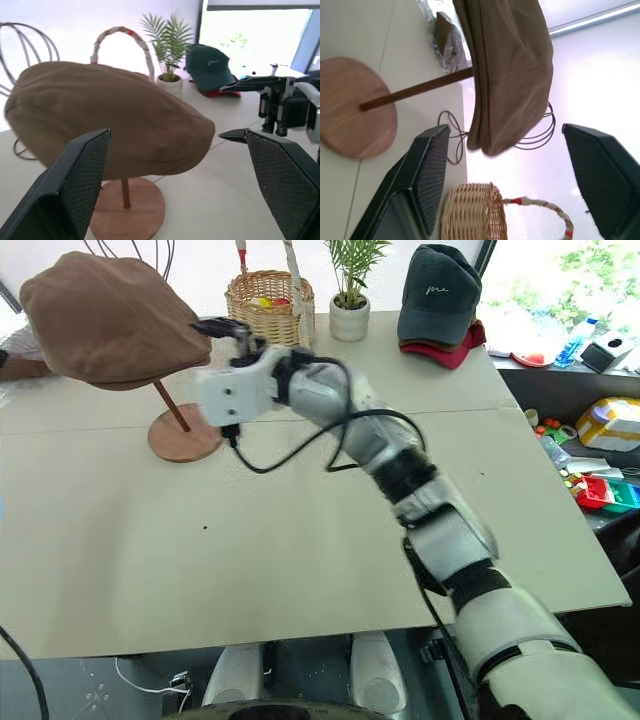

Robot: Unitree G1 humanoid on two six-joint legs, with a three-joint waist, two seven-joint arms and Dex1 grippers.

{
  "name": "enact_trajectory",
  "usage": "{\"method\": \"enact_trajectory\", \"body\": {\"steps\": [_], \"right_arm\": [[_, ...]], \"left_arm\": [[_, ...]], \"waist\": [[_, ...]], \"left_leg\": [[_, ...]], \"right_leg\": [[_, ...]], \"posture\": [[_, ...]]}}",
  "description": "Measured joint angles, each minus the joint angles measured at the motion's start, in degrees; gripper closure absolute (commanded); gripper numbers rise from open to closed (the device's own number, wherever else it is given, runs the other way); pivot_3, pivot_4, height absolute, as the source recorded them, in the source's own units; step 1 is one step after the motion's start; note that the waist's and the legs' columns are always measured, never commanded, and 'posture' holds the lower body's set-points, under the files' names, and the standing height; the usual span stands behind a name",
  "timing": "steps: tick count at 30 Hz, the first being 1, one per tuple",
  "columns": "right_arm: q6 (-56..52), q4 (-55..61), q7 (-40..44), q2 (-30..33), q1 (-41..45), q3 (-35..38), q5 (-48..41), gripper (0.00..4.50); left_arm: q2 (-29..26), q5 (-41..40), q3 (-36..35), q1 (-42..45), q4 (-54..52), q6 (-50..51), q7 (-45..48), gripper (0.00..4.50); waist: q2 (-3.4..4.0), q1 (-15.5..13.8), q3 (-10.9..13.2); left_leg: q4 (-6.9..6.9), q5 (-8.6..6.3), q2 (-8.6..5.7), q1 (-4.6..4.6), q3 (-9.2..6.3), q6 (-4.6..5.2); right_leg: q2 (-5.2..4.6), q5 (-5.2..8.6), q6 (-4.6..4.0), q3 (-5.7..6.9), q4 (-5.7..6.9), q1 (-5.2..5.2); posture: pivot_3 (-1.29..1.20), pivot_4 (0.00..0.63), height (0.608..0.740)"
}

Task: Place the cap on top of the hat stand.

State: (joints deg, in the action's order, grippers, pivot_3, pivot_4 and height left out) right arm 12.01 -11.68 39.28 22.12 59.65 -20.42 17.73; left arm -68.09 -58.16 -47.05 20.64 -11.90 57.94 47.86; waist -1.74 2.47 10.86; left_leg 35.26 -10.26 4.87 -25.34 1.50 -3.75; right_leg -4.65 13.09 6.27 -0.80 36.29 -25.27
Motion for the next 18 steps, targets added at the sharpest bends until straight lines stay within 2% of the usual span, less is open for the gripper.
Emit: {"method": "enact_trajectory", "body": {"steps": [2,5,8,9,12,18], "right_arm": [[-10.3,7.5,7.7,3.4,-2.7,3.4,-7.9,0.85],[-36.5,17.9,17.4,9.4,-3.4,9.6,-23.5,0.85],[-60.8,21.5,21.0,14.4,1.1,17.1,-36.3,0.06],[-68.0,21.3,21.3,15.4,3.7,19.1,-39.9,0.06],[-82.5,20.9,22.0,17.8,10.1,24.0,-48.5,0.06],[-98.2,15.9,20.5,18.4,17.6,31.0,-58.3,0.06]], "left_arm": [[-1.2,0.8,3.5,0.5,-0.4,-2.1,1.7,0.0],[-3.1,5.2,9.9,1.2,-1.2,-7.6,4.4,0.0],[-4.7,11.9,16.3,1.8,-2.5,-15.3,6.8,0.0],[-5.3,15.1,19.5,2.3,-3.0,-18.9,7.3,0.0],[-5.1,23.3,28.2,5.6,-3.7,-27.7,7.8,0.0],[0.3,40.2,41.6,14.2,-3.2,-40.9,2.9,0.0]], "waist": [[0.01,-0.1,0.0],[0.09,-0.1,0.1],[0.13,0.0,0.1],[0.19,-0.1,0.1],[0.24,-0.2,0.1],[0.23,-0.5,0.1]], "left_leg": [[0.0,0.0,0.01,0.03,0.0,0.0],[0.02,0.01,0.01,0.04,0.01,0.01],[0.01,0.01,0.02,0.06,0.04,0.01],[0.01,0.01,0.02,0.05,0.05,0.01],[-0.01,0.0,0.02,0.04,0.07,0.01],[0.03,0.0,0.0,-0.04,0.12,0.02]], "right_leg": [[0.01,0.02,-0.04,-0.01,0.03,0.01],[0.01,0.08,-0.16,-0.02,0.05,-0.01],[0.01,0.09,-0.2,-0.03,0.04,-0.05],[0.0,0.09,-0.21,-0.04,0.04,-0.07],[0.0,0.17,-0.36,-0.04,-0.01,-0.1],[-0.01,0.16,-0.34,-0.13,-0.07,-0.09]], "posture": [[0.0,0.15,0.728],[0.0,0.15,0.728],[0.0,0.15,0.728],[0.0,0.15,0.728],[0.0,0.15,0.728],[0.0,0.15,0.728]]}}
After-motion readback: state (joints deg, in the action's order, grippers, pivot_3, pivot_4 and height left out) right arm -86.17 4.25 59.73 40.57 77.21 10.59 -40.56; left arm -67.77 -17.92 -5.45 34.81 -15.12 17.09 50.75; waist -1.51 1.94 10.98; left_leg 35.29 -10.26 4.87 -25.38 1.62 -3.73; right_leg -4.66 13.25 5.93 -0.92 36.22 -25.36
